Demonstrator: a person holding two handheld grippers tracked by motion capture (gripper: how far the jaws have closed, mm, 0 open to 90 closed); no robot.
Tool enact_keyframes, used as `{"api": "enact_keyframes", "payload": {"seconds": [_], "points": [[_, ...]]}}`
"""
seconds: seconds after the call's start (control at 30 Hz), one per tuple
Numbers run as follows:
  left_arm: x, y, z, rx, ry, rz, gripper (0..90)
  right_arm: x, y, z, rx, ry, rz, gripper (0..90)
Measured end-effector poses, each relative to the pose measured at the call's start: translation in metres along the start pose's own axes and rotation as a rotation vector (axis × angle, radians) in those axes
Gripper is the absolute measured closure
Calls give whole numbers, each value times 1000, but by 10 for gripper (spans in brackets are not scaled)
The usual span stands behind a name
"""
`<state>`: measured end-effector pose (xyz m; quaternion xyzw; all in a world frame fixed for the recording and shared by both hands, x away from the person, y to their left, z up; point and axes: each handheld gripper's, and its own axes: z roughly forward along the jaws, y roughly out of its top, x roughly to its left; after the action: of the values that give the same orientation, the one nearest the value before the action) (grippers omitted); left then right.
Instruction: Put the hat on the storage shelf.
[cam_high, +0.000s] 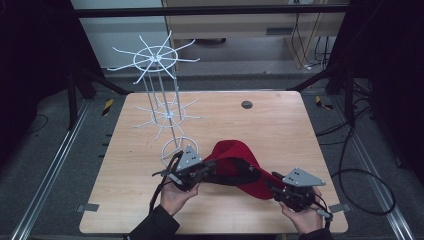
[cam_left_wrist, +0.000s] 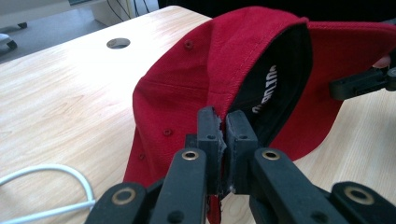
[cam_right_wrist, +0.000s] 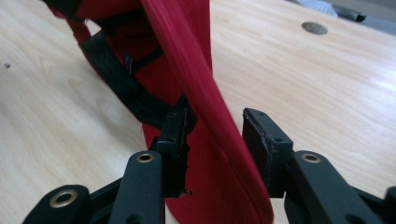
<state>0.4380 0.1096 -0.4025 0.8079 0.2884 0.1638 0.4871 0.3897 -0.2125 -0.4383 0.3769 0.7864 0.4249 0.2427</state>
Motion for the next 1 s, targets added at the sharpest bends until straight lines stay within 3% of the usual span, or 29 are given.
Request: {"api": "enact_keyframes", "payload": {"seconds": [0.1,0.17,0.2,0.33,0.4,0.5,0.57,0.73,0.83,1.0], "points": [[2,-5,-2,4,3,-6,856,-1,-6,2,31,6,4,613],[5,-8,-4,5,5,-13,856,-2,-9,3,48,12,3,668],[5,-9,-5,3,5,-16,856,-3,-11,3,63,16,5,747],[6,-6,-5,-9,9,-21,856,-3,-10,3,68,39,-9,806],[5,-3,-4,-13,11,-16,856,0,-7,3,65,0,-47,829],[4,-1,0,-7,17,-7,855,-2,-4,3,54,-103,-115,818],[4,-3,2,7,18,-1,853,-6,-6,4,44,-121,-127,810],[3,-16,2,43,11,7,853,-7,-11,3,45,-96,-90,769],[3,-23,-2,52,13,3,852,-4,-12,0,42,-30,-36,653],[4,-32,-9,55,12,-3,852,8,-5,-4,-16,60,-10,489]]}}
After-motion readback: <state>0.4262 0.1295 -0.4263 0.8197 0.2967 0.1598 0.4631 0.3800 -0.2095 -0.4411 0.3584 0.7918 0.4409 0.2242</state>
